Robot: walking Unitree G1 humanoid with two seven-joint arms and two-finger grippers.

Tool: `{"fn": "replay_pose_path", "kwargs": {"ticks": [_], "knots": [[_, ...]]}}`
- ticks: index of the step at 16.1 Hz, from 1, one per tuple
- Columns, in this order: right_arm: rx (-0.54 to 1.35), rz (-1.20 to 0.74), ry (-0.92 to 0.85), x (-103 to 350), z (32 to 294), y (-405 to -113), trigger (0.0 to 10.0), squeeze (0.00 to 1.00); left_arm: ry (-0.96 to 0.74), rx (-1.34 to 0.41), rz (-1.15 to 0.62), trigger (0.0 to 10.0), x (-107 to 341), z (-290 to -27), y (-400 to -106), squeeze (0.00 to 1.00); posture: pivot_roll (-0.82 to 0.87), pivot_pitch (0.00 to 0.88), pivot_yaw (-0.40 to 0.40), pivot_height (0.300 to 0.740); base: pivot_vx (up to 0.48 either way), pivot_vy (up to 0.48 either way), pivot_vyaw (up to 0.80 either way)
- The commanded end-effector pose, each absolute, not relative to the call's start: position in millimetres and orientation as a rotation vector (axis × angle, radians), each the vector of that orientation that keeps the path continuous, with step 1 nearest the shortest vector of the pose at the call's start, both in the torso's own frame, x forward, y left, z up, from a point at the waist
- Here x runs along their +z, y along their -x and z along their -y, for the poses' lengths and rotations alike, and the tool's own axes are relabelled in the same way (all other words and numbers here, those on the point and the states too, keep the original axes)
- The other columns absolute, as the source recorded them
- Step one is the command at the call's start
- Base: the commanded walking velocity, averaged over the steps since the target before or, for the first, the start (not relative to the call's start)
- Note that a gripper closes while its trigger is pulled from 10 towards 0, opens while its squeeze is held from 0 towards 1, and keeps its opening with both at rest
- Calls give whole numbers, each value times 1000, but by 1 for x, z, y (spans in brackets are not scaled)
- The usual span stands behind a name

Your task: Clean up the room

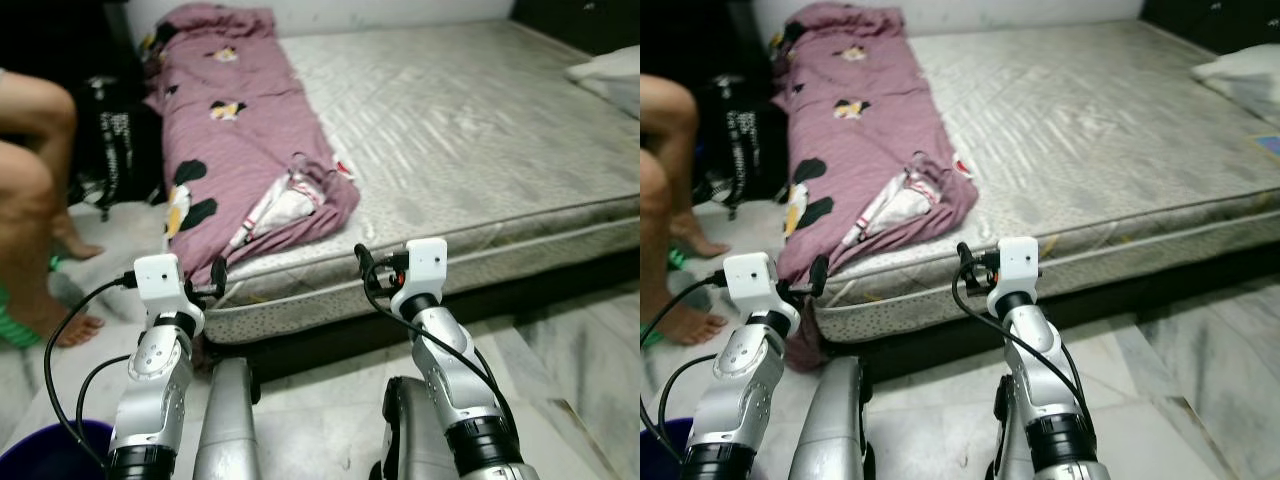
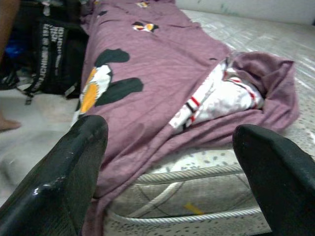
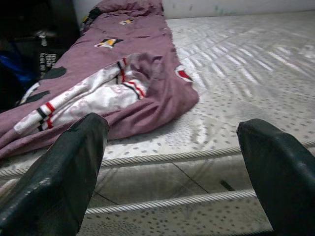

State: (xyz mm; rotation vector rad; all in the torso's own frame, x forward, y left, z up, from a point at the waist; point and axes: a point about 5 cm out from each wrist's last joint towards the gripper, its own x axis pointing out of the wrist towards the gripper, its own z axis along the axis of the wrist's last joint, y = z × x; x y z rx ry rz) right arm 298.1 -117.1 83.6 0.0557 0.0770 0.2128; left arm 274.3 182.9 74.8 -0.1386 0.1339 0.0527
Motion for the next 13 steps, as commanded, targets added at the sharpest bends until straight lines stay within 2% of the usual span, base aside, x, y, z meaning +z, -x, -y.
{"fn": "replay_pose_path", "kwargs": {"ticks": [1,3,13], "knots": [[226,-52,-19,90,116,-300,10000,0,124,56,-118,10000,79,-183,-276,0,40,8,19,523,0,0,538],[235,-45,-13,90,114,-299,10000,0,124,55,-118,10000,79,-184,-276,0,42,11,19,523,0,0,763],[214,-55,-33,90,116,-301,10000,0,126,41,-124,10000,79,-183,-277,0,41,16,23,523,282,0,0]]}}
